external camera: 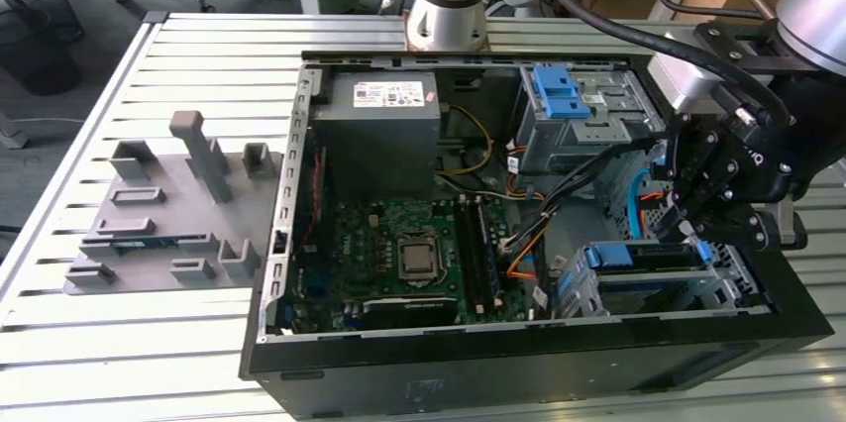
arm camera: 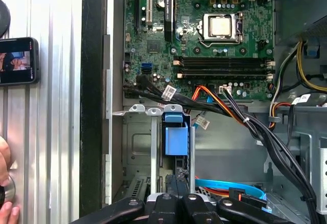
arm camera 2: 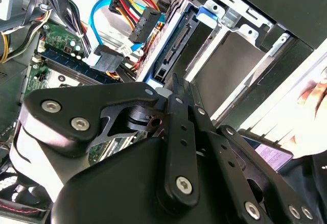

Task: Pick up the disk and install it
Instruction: 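Insert the first disk wire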

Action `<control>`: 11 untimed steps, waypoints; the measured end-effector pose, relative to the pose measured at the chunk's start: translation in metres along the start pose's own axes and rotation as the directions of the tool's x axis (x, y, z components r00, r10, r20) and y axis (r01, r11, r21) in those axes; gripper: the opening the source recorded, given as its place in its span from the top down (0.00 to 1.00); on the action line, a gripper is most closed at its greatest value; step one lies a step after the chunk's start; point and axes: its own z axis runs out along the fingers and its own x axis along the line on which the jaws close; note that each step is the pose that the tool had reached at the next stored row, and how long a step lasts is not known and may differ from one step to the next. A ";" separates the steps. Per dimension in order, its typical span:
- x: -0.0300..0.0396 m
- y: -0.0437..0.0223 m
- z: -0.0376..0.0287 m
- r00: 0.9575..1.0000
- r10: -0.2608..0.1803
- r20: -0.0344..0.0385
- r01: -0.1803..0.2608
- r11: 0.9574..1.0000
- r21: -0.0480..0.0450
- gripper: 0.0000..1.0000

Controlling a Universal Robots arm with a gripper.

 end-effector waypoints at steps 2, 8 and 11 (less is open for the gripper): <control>0.0000 0.0000 0.0000 1.000 0.000 0.000 0.000 1.000 0.000 0.89; 0.0000 -0.0001 0.0000 1.000 0.000 0.000 0.000 1.000 0.000 0.89; 0.0000 -0.0034 -0.0001 1.000 0.000 0.000 0.000 1.000 0.000 0.89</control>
